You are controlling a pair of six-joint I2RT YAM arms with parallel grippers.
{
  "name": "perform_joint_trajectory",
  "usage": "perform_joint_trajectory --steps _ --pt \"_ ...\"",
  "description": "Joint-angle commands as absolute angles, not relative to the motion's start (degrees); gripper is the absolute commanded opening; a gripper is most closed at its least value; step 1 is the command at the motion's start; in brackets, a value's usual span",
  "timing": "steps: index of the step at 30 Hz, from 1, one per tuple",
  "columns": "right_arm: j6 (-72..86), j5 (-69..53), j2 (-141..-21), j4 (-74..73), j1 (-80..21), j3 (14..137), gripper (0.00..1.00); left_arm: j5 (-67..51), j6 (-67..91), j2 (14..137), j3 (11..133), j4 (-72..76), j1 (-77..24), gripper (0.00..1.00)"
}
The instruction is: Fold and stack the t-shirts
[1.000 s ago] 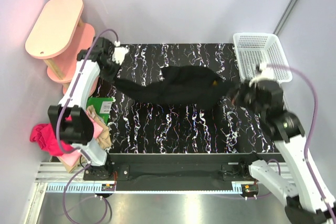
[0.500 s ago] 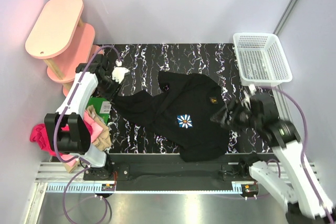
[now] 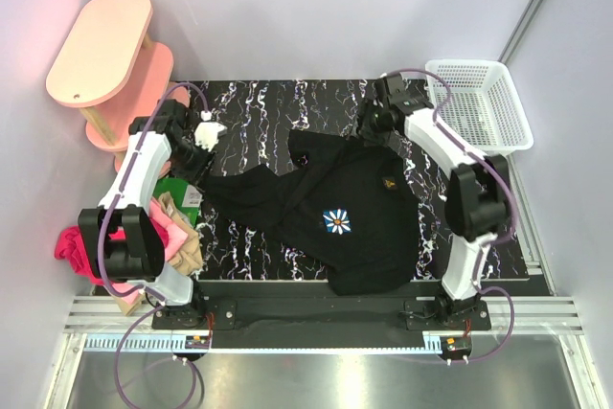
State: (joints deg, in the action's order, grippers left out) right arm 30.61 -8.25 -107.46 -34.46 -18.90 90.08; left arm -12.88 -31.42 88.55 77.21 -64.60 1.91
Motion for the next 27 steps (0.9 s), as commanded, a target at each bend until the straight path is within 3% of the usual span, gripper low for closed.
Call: perform_joint_trajectory --steps 1,5,11,12,16,19,27 --pt "28.6 -11.2 -114.1 -32.1 -16.6 102.9 0.63 -13.5 -31.6 85.9 76.6 -64.2 2.3 0.5" --pt "27.9 -11.1 -121.6 -33.2 -14.8 109.9 0.63 -11.3 -32.3 84.4 75.1 -64.3 2.8 0.95" --pt "26.9 -10.3 -124.1 -33.4 -13.3 108.2 0.61 -19.5 -34.3 81.8 77.3 -70.9 -1.3 0.93" --pt "26.7 -10.1 -124.3 -33.3 -13.2 106.9 0.61 -19.6 -34.3 81.2 76.4 -72.1 -3.6 0.88" --pt "26.5 -10.4 -125.0 -32.3 -13.2 103.9 0.59 -15.1 -31.9 79.3 66.5 -68.2 -20.8 0.87" --pt "27.5 -11.8 -125.9 -32.0 -13.3 102.6 0.55 -12.3 -29.5 82.5 64.4 -64.8 -27.8 0.86" --pt "28.2 -12.1 -122.6 -28.6 -13.3 95.3 0.54 -7.3 -25.9 93.0 64.4 -56.9 -32.3 0.84"
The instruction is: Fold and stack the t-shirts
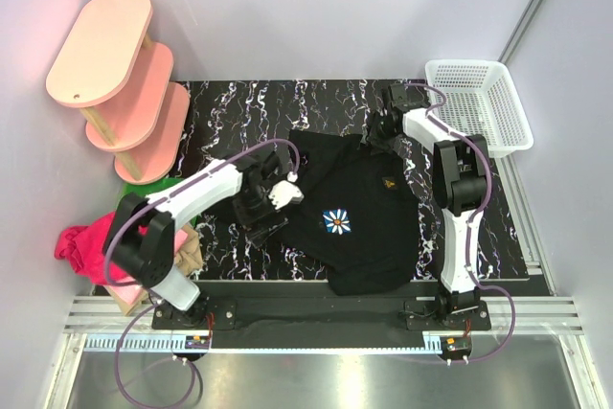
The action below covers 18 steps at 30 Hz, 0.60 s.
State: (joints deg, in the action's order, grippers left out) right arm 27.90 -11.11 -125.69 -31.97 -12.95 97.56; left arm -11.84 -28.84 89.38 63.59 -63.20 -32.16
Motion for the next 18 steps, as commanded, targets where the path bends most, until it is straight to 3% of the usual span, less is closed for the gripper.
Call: perform_joint_trajectory --steps 1,10,12,14,15,18 --pt "28.3 -12.3 -122.3 -28.4 -13.3 94.9 0.54 -6.8 -25.2 94.2 65.2 -56.0 -32.3 0.84" --pt "28.7 -13.2 -120.4 -26.1 -13.3 91.8 0.49 -1.8 -20.4 103.9 71.1 -50.3 -32.3 0.84" --pt "28.9 -13.8 -120.2 -25.5 -13.3 91.1 0.49 -1.4 -20.0 104.8 72.2 -50.0 -32.3 0.78" --pt "29.1 -13.9 -120.1 -25.0 -13.3 90.5 0.47 -1.1 -20.0 105.7 72.7 -49.7 -32.3 0.63" --pt "29.2 -14.1 -120.1 -24.6 -13.3 90.3 0.46 -0.9 -20.0 106.0 73.2 -49.7 -32.3 0.43" --pt "29.1 -14.0 -120.0 -24.2 -13.2 89.8 0.44 -0.2 -20.2 105.9 73.6 -49.7 -32.3 0.2"
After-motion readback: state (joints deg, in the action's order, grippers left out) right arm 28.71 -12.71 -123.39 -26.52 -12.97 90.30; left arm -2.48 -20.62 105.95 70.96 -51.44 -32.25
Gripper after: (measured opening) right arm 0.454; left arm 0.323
